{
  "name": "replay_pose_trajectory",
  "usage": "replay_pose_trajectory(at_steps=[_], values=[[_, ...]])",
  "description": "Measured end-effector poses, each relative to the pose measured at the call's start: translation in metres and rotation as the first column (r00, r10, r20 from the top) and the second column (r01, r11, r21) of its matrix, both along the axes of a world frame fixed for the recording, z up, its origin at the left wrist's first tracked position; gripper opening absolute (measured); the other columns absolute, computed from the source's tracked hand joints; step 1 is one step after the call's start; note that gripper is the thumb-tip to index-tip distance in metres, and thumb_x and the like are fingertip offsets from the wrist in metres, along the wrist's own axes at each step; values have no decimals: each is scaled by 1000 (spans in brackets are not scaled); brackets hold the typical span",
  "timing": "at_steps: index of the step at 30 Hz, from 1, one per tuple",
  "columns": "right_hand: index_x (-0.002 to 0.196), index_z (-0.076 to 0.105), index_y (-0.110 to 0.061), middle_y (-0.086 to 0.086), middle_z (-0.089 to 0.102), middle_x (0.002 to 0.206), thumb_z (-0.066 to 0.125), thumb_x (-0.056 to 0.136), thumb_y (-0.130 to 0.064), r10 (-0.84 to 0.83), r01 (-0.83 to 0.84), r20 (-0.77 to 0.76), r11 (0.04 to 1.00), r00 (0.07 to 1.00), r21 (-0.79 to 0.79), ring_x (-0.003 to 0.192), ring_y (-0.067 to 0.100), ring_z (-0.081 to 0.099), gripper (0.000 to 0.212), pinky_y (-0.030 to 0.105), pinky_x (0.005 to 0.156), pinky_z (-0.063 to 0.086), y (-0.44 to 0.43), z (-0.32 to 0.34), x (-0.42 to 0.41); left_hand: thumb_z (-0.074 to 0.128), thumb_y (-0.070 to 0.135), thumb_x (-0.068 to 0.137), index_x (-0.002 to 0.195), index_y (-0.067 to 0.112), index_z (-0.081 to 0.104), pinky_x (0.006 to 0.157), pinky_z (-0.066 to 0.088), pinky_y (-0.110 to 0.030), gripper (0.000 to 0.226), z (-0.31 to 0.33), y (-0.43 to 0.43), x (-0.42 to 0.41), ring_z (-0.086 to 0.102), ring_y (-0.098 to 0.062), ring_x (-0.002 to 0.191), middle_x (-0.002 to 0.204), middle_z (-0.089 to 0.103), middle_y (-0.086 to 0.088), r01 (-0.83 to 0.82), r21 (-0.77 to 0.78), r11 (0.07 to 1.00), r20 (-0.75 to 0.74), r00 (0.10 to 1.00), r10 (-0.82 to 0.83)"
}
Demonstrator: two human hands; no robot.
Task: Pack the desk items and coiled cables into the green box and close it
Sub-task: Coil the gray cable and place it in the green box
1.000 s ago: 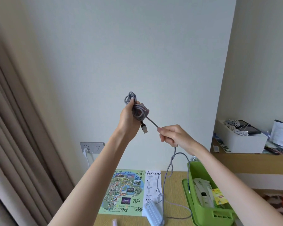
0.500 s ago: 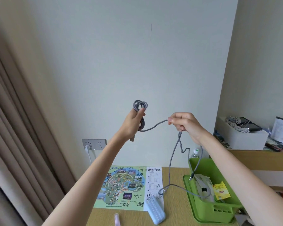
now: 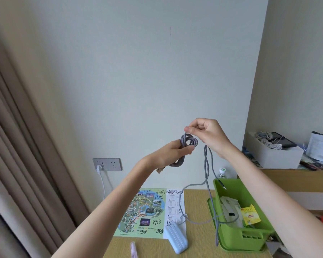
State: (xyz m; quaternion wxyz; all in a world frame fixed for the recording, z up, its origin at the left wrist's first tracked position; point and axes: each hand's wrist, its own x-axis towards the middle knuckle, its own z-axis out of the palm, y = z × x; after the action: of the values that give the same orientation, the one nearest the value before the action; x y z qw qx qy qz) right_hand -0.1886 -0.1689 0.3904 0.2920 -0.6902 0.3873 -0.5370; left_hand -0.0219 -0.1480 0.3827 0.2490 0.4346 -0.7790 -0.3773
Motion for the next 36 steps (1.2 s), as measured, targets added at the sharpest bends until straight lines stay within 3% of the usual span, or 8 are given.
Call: replay_pose_trajectory(at_steps=[6, 8, 11, 15, 20, 25, 32, 36], values=[[69, 67, -20, -12, 43, 51, 71, 86, -34, 18, -28, 103, 995, 995, 100, 45, 7, 31, 22, 17, 44, 25, -2, -5, -5, 40, 29, 102, 91, 16, 61, 70, 33, -24, 26, 10, 7, 5, 43, -15, 83, 92, 51, -2, -13, 33, 999, -130, 991, 17], [61, 64, -24, -10, 37, 54, 64, 89, -44, 33, -50, 110, 987, 993, 154, 48, 10, 29, 34, 22, 47, 22, -4, -11, -7, 38, 26, 102, 88, 15, 60, 67, 35, -17, 29, 11, 7, 7, 44, -13, 80, 89, 51, -1, -55, -11, 998, -189, 981, 51], [65, 65, -22, -10, 35, 54, 54, 92, -52, 53, -78, 121, 973, 991, 216, 48, 12, 30, 42, 22, 48, 26, -4, -22, -7, 36, 23, 102, 82, 17, 60, 60, 36, -8, 32, 9, 4, 9, 45, -9, 76, 86, 51, 1, -138, -47, 989, -278, 953, 119], [75, 64, -14, -8, 35, 55, 46, 100, -44, 90, -112, 102, 965, 991, 236, 47, 11, 34, 43, 22, 49, 34, -4, -33, -6, 37, 27, 100, 82, 20, 64, 56, 36, -9, 34, 6, 0, 11, 46, -6, 70, 86, 52, 3, -245, -22, 969, -376, 900, 219], [80, 61, -13, -3, 38, 58, 38, 104, -37, 196, -220, 109, 932, 975, 290, 47, 13, 30, 41, 24, 47, 28, 0, -36, 0, 35, 25, 100, 85, 20, 66, 48, 34, -7, 35, 4, -5, 5, 43, 4, 53, 81, 49, 5, -353, -18, 935, -503, 812, 297], [76, 59, -13, -2, 34, 54, 42, 102, -39, 266, -300, 148, 904, 953, 305, 44, 12, 24, 41, 22, 41, 23, 3, -30, 10, 32, 21, 100, 105, 13, 68, 44, 31, -9, 37, 7, -7, 1, 38, 2, 48, 77, 42, 3, -353, 10, 936, -536, 788, 303], [61, 53, -16, 2, 33, 50, 39, 100, -41, 243, -268, 117, 914, 963, 305, 43, 15, 22, 48, 24, 41, 22, 7, -27, 18, 35, 23, 97, 103, 12, 71, 49, 33, -16, 38, 6, -5, -4, 40, -6, 53, 68, 47, 7, -279, -1, 960, -503, 830, 241], [56, 52, -19, 3, 35, 49, 39, 101, -43, 228, -247, 96, 918, 969, 311, 42, 16, 25, 52, 25, 41, 20, 9, -26, 19, 37, 26, 95, 91, 11, 66, 47, 30, -21, 33, 5, -5, -6, 37, -9, 50, 60, 51, 8, -259, -35, 965, -468, 858, 213]])
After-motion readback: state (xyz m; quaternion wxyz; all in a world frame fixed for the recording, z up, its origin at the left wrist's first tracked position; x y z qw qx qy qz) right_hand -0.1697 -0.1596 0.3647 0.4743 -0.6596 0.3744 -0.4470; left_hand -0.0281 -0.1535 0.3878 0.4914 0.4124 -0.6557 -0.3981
